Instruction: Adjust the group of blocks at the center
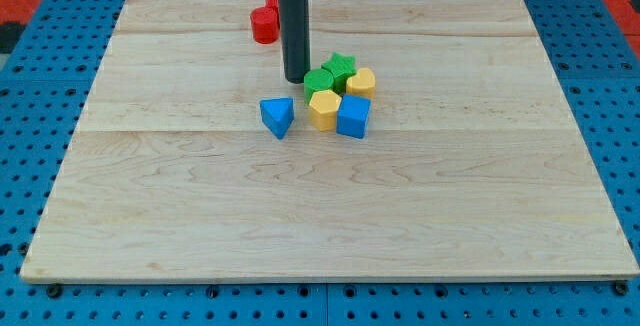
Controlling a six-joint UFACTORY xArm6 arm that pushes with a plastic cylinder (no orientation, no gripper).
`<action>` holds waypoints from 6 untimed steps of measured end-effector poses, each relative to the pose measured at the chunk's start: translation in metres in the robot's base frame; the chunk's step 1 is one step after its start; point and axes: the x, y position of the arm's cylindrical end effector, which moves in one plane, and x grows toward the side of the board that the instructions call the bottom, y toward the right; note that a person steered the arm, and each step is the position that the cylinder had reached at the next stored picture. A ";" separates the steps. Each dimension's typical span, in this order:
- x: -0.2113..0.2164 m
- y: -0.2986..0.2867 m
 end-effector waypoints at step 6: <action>0.081 -0.035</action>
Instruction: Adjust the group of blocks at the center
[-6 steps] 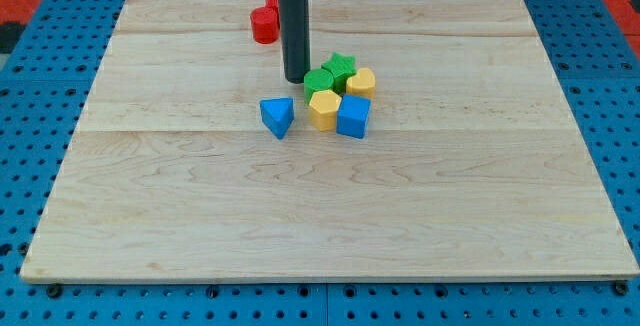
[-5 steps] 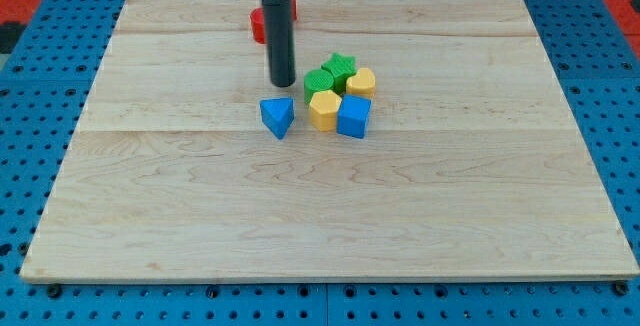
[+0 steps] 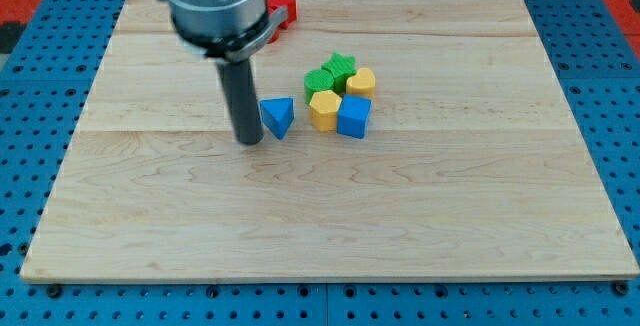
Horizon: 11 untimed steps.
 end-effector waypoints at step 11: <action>-0.117 0.121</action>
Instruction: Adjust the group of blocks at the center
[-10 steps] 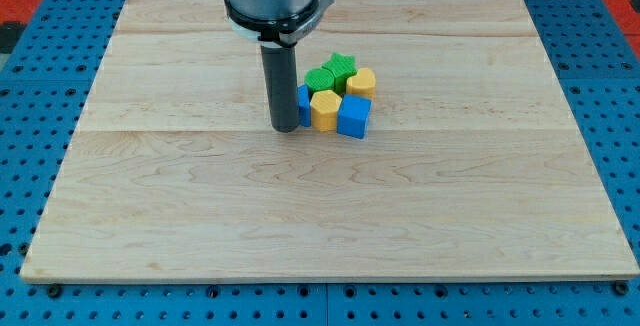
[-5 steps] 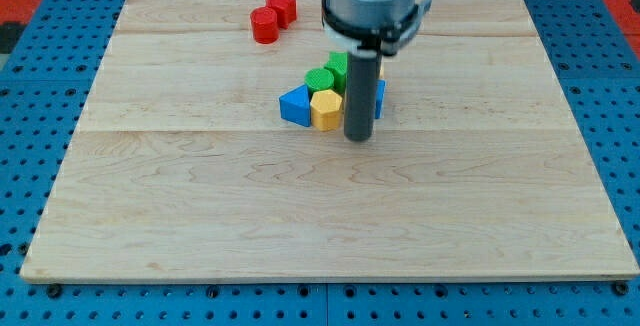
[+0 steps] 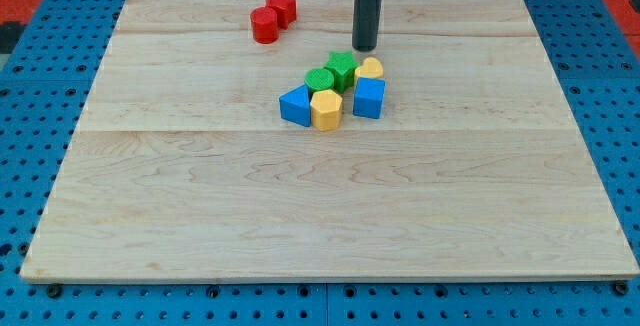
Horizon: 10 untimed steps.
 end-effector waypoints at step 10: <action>0.025 -0.032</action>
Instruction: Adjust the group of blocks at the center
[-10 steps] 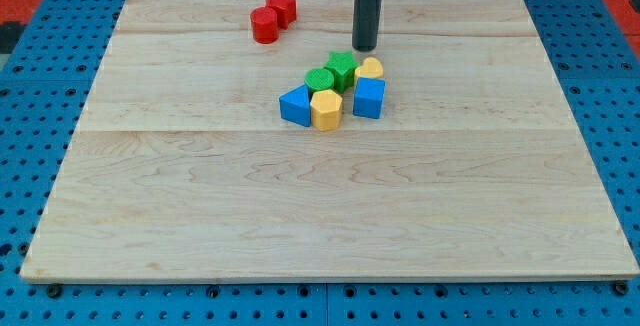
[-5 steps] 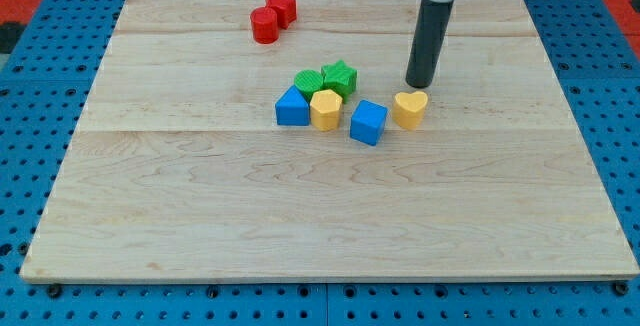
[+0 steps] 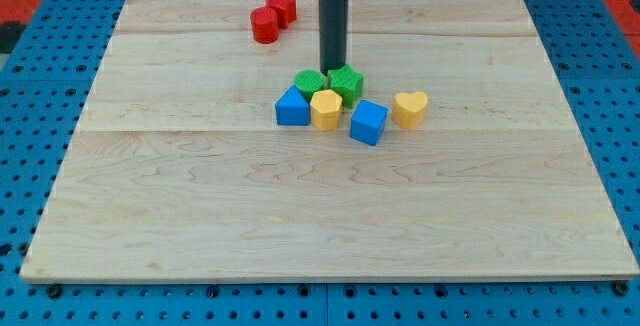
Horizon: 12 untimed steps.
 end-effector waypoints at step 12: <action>0.133 0.020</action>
